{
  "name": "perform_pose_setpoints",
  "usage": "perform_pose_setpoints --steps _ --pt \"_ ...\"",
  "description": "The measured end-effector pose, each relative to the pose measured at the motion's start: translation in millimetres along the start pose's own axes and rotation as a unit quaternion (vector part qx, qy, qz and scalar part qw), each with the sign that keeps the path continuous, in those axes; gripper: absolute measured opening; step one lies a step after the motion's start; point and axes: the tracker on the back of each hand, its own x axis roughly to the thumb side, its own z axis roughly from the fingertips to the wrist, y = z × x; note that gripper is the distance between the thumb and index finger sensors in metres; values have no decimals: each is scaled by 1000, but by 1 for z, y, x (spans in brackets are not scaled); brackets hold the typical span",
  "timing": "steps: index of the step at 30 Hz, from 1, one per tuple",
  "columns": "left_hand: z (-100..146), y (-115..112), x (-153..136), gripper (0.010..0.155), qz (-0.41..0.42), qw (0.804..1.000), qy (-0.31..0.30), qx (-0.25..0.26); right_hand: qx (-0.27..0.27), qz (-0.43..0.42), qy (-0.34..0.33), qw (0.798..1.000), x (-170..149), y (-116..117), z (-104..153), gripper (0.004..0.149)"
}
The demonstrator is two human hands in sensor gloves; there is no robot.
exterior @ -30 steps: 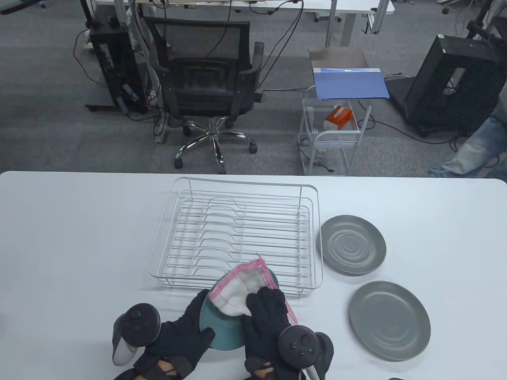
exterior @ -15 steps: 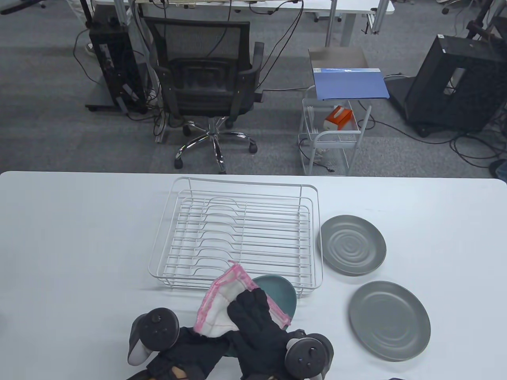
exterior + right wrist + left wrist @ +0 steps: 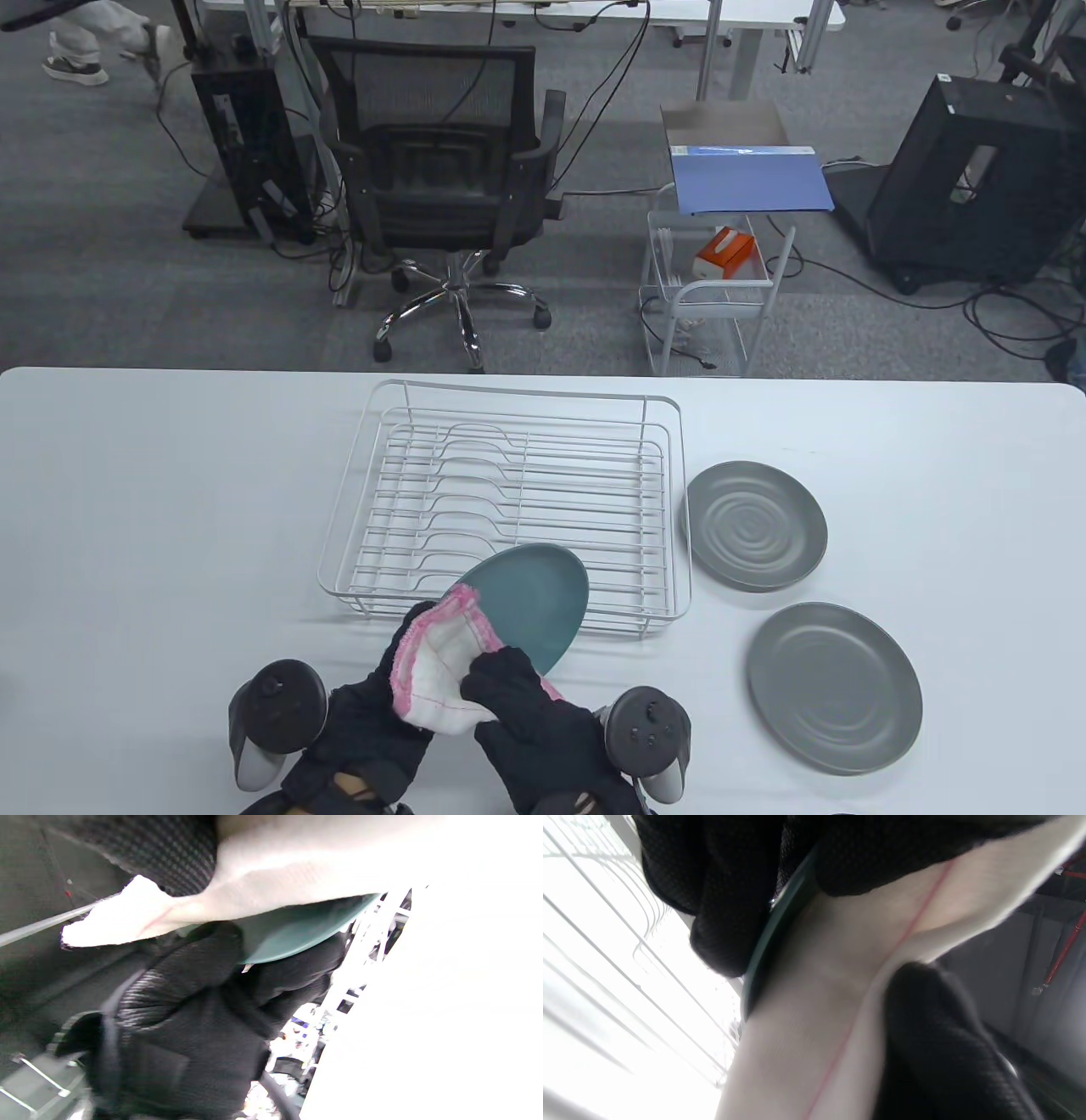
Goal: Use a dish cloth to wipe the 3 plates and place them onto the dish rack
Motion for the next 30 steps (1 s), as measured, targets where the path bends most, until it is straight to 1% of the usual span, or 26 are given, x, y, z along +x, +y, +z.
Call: perform_pose_setpoints --steps 3,7,11,15,18,21,23,25,28,30 --pt "1 1 0 73 -5 1000 2 5 -12 40 20 999 -2 -2 1 52" --pt "1 3 0 73 1 1000 0 10 -58 68 44 995 -5 -9 3 52" --pt "0 -4 2 74 -12 1000 -5 -14 -107 82 67 989 -8 -18 6 52" --pt "-2 -13 2 74 -20 999 -6 -50 -157 48 91 982 -10 -29 10 53" --pt "-3 -19 5 75 -20 997 -12 -74 -193 29 72 978 -6 -37 11 53" --pt "-4 -23 7 76 -20 996 -17 -90 -208 34 43 977 0 -41 12 52" --pt "-4 -25 8 76 -19 995 -20 -100 -211 75 2 975 8 -39 12 52" --pt "-4 -27 8 77 -13 994 -22 -110 -208 92 -32 973 15 -36 11 53" --pt "-4 -30 8 77 -15 992 -27 -120 -198 89 -77 973 23 -30 11 53" --pt "-4 -33 9 77 -22 992 -27 -123 -170 86 -102 976 29 -23 11 53"
